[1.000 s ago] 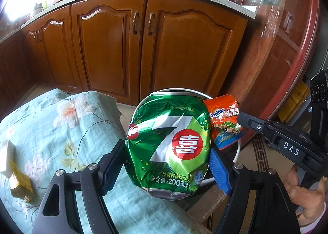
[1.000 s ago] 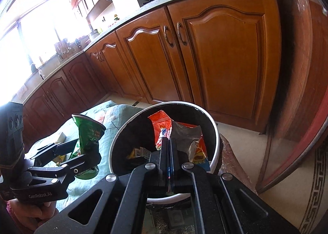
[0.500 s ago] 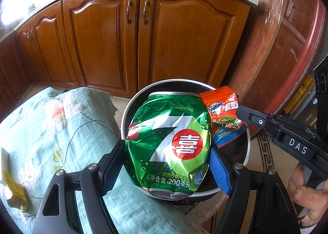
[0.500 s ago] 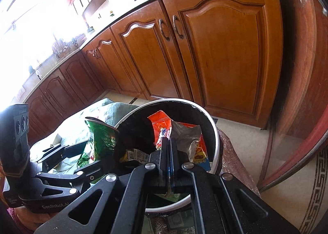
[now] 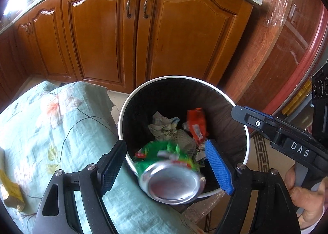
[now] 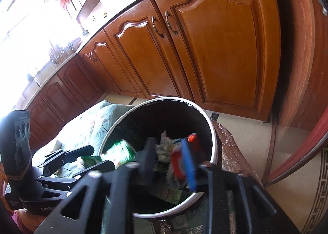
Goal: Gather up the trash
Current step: 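Carry the green can and red snack bag over the bin and release both, then move both tools back over the table toward the foam block and yellow bag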
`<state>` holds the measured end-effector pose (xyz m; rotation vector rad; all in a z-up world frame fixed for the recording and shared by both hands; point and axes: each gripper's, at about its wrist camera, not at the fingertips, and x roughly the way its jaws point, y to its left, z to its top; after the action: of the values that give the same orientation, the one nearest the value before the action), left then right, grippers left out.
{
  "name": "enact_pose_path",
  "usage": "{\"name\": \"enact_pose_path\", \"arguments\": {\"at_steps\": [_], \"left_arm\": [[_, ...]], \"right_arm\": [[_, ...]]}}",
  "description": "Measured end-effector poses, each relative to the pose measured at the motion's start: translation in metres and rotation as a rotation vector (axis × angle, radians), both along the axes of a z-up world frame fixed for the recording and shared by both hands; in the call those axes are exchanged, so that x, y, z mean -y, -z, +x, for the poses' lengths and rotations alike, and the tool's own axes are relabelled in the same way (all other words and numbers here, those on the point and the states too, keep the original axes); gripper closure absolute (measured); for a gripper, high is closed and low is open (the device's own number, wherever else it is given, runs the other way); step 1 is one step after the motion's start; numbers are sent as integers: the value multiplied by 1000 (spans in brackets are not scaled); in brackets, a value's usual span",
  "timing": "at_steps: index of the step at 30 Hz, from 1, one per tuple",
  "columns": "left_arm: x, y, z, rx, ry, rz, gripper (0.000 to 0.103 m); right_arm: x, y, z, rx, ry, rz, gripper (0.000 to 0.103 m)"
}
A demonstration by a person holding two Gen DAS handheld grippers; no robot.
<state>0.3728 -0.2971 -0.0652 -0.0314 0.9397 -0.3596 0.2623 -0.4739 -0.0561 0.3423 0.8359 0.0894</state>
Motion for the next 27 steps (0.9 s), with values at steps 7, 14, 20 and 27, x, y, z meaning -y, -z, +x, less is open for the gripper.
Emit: {"name": "enact_pose_path", "arguments": {"at_steps": [7, 14, 20, 27], "left_arm": [[-40, -8, -34, 35, -53, -54, 23], [-90, -15, -83, 61, -124, -129, 23], [-134, -20, -124, 70, -184, -156, 23], [-190, -19, -166, 60, -280, -148, 23]], "right_arm": [[-12, -9, -19, 40, 7, 17, 41], [-39, -20, -43, 96, -4, 16, 27], [-71, -23, -57, 103, -50, 23, 25], [-122, -21, -65, 98, -136, 25, 25]]}}
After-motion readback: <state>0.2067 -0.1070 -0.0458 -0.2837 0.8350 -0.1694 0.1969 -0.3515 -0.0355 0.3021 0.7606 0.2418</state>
